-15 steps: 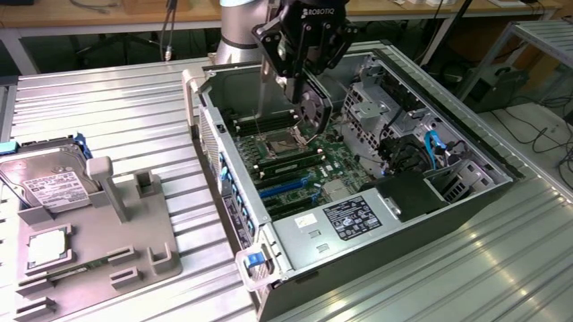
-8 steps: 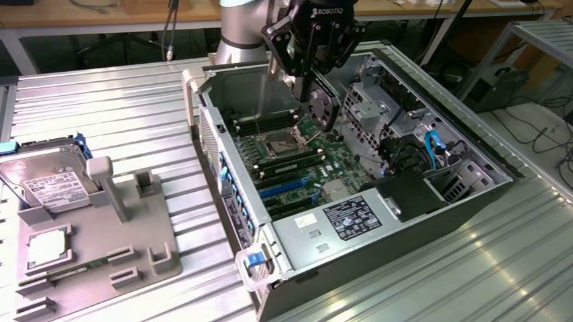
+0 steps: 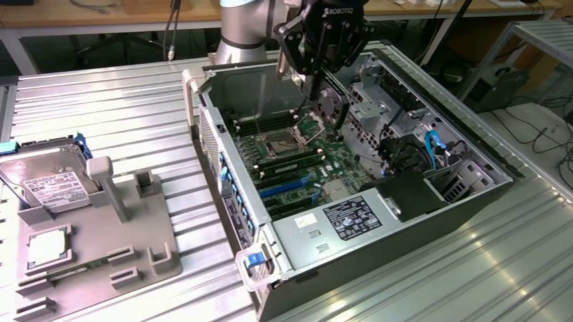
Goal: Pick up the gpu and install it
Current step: 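Pick up the gpu and move the gpu toward the slot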
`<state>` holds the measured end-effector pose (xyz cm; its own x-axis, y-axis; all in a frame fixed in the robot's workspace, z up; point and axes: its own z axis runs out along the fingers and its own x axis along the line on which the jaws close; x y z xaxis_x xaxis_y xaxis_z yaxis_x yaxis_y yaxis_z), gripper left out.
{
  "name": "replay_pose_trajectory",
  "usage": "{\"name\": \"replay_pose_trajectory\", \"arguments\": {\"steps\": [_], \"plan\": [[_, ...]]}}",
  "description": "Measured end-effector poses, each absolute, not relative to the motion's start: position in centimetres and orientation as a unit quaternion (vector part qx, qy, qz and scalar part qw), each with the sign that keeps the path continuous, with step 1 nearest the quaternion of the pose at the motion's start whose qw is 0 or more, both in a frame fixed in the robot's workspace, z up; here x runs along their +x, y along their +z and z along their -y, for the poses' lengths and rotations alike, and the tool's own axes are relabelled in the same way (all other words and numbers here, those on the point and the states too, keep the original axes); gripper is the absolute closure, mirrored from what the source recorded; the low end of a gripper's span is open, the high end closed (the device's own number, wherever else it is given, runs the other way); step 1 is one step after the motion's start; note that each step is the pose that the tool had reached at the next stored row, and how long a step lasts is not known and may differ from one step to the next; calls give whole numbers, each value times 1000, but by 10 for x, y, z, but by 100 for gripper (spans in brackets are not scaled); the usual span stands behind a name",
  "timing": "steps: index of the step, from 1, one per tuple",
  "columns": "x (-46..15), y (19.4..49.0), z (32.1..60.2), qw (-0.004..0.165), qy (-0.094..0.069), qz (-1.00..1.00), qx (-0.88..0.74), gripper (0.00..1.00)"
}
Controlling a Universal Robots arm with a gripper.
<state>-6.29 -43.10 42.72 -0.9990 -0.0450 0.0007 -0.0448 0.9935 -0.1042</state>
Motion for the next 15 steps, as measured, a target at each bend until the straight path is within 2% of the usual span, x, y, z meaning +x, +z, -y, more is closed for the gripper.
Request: {"name": "replay_pose_trajectory", "arguments": {"steps": [15], "plan": [[-33, 427, 431, 1, -52, -998, -22, 72]]}}
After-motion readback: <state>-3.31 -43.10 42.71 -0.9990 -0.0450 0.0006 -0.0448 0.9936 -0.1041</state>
